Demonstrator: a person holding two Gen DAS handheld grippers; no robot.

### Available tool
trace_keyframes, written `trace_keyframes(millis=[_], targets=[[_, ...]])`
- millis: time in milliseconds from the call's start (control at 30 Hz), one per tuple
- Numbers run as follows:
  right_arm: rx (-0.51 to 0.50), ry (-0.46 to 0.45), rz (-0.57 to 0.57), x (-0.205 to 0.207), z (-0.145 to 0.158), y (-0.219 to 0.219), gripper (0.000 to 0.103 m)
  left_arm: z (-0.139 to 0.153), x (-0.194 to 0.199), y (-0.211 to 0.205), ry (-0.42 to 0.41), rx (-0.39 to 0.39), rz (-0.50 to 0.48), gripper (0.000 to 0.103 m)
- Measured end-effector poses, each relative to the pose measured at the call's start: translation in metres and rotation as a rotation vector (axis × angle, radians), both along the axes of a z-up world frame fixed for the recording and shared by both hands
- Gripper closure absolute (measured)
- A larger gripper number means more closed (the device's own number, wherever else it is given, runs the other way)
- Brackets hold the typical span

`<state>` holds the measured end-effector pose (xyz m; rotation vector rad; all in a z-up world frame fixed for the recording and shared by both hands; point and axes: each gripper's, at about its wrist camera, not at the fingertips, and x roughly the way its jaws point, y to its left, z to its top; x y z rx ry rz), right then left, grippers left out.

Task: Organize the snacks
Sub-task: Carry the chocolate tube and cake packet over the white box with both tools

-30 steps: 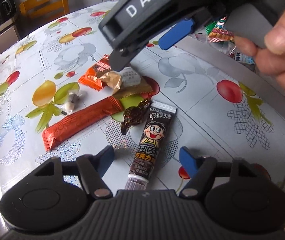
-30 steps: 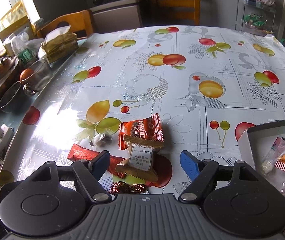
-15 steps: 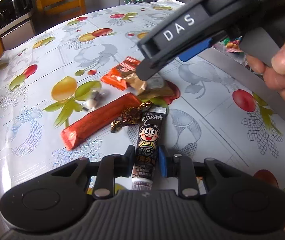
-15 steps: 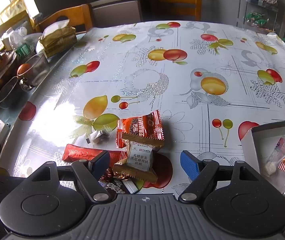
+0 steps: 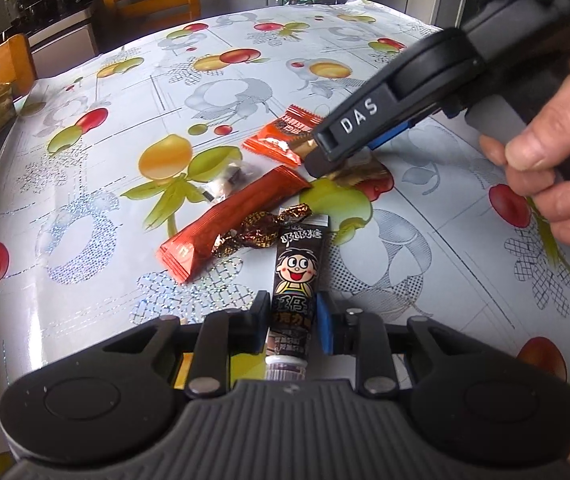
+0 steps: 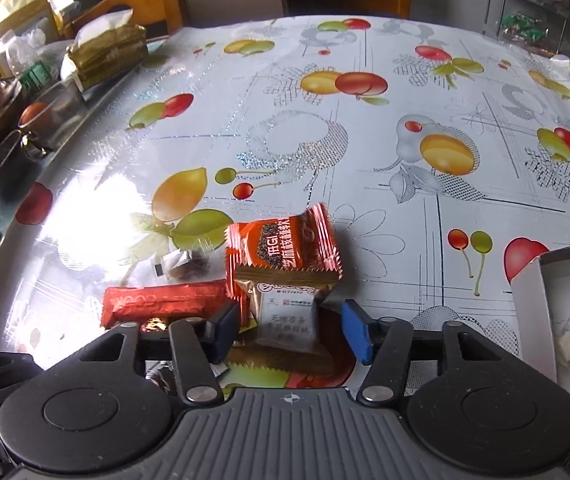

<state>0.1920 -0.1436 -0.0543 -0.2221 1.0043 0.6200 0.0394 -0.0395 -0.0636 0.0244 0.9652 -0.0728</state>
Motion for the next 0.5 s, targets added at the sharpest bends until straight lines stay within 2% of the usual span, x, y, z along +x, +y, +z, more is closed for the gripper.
trace_keyframes(millis=[67,200,500], targets=[[-0.013,0.000,0.009,0.000,-0.004,0.001,0.057,0.000,0.000,0.001,0.000,0.003,0.005,0.080],[-0.020,-0.010,0.028,-0.003,-0.004,0.000,0.063,0.000,0.002,0.001,-0.001,0.005,0.015,0.080],[-0.011,-0.007,0.023,-0.015,-0.001,-0.015,0.064,0.001,0.005,-0.003,-0.003,0.000,-0.014,0.081]])
